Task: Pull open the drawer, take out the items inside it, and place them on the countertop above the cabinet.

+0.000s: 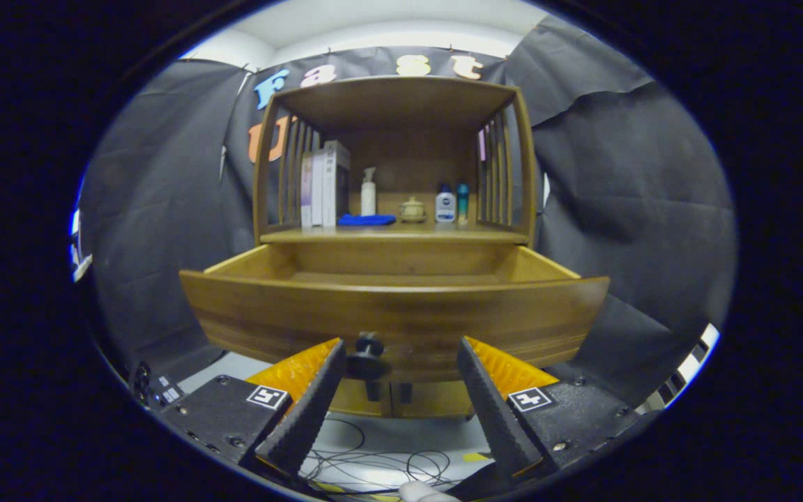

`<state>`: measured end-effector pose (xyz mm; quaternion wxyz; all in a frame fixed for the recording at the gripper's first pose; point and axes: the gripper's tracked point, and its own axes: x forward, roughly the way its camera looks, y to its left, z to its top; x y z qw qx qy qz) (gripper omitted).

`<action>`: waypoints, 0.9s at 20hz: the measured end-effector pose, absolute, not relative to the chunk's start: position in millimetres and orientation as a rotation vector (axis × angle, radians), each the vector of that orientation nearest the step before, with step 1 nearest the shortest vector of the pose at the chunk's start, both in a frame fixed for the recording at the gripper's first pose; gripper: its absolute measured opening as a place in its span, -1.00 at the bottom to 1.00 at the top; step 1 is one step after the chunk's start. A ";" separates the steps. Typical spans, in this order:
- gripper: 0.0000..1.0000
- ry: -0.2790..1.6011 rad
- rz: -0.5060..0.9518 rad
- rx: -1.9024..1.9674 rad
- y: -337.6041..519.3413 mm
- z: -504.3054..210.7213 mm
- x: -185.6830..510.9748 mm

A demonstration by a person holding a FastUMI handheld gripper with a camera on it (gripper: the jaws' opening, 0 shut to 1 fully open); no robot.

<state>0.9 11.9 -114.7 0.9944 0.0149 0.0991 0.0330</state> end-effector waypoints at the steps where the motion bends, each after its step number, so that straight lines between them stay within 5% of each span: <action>1: 1.00 0.177 0.072 0.050 11.1 -98.7 1.8; 10: 1.00 0.059 0.071 0.099 6.2 30.3 68.1; 18: 0.98 0.239 0.091 0.094 49.7 73.7 172.4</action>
